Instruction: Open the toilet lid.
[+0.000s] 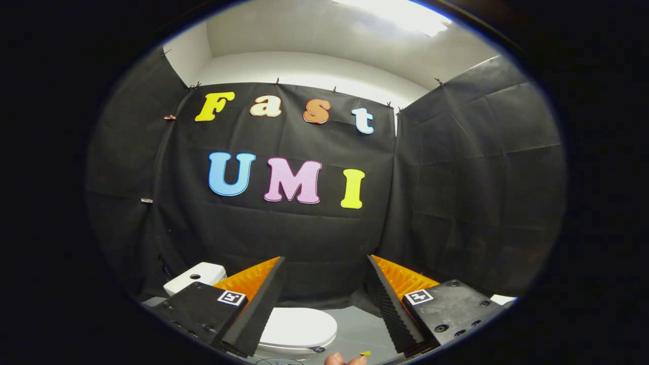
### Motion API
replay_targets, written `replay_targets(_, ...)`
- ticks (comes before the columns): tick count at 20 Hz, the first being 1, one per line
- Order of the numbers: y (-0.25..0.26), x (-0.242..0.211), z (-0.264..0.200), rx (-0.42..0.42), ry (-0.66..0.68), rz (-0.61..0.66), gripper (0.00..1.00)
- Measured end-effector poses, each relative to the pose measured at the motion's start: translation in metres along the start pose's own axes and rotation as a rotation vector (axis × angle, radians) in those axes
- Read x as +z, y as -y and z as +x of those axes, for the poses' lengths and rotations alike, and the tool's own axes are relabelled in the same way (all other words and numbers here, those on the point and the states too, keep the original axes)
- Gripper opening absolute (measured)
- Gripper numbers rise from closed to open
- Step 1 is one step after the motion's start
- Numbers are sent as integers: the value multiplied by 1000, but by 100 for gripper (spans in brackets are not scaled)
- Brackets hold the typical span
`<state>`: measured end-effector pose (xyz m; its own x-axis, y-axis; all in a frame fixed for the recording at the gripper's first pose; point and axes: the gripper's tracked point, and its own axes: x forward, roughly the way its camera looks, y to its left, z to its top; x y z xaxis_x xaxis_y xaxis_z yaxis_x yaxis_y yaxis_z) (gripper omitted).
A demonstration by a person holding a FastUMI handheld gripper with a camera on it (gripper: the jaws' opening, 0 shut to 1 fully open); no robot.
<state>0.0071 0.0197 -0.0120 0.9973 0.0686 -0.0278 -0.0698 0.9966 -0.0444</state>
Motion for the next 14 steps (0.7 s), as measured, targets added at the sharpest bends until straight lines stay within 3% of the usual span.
replay_targets(6, -16, -29, 21, 77, -10, 31, 98)
replay_targets(14, -16, -121, 57, 187, -149, 229, 98)
